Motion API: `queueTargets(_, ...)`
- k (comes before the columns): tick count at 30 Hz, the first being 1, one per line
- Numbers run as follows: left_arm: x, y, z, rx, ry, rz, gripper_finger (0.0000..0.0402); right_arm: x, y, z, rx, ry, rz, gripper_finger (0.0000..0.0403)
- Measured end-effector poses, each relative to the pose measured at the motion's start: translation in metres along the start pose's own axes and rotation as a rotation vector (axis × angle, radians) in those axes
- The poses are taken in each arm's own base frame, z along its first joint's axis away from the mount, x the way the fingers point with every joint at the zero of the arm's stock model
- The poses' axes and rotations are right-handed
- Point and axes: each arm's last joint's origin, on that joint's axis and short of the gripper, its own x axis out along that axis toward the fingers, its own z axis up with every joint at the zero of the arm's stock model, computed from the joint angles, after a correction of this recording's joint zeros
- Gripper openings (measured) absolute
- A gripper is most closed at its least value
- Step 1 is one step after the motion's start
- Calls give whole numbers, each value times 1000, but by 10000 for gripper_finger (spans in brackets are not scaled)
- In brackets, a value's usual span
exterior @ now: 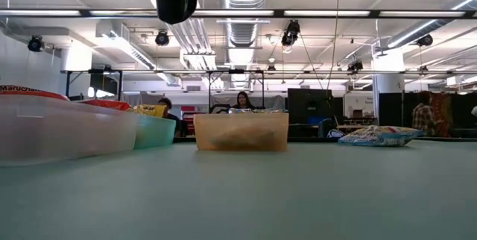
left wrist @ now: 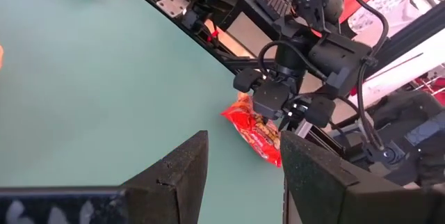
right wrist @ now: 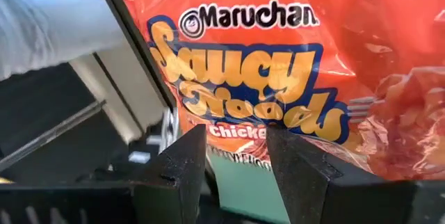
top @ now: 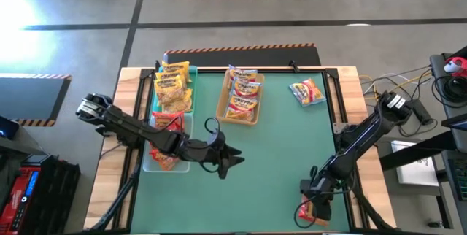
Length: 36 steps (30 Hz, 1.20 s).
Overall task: Sort Maruchan noodles
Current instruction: Put the orange noodle pack into the white bin
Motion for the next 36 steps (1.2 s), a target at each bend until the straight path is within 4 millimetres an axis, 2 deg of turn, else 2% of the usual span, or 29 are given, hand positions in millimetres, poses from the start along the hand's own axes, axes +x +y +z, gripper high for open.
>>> queueTargets(7, -1, -2, -2, 22, 3, -7, 162, -7, -3, 16, -113, -296, -84, 148)
queueTargets(12, -1, -2, -1, 20, 0, -10, 162, -17, -14, 37, -134, -648, -284, 148)
queueTargets(15, -1, -2, -1, 20, 0, -10, 162, -26, -24, 49, -100, -835, -425, 148)
queueTargets(17, -1, -2, -1, 20, -1, -11, 162, -33, -28, 57, -61, -923, -459, 148)
queueTargets(22, -1, -3, -2, 20, 0, -15, 162, -43, -33, 71, 2, -925, -408, 148)
queueTargets(28, -1, -3, -2, 35, -1, -16, 162, -48, -20, 72, -86, -912, -389, 148)
queueTargets(31, -1, -2, 0, 32, -7, -11, 162, -49, -23, 72, -99, -899, -432, 148)
queueTargets(36, 2, 3, 5, 26, -19, 3, 162, -53, -39, 69, 96, -969, -558, 148)
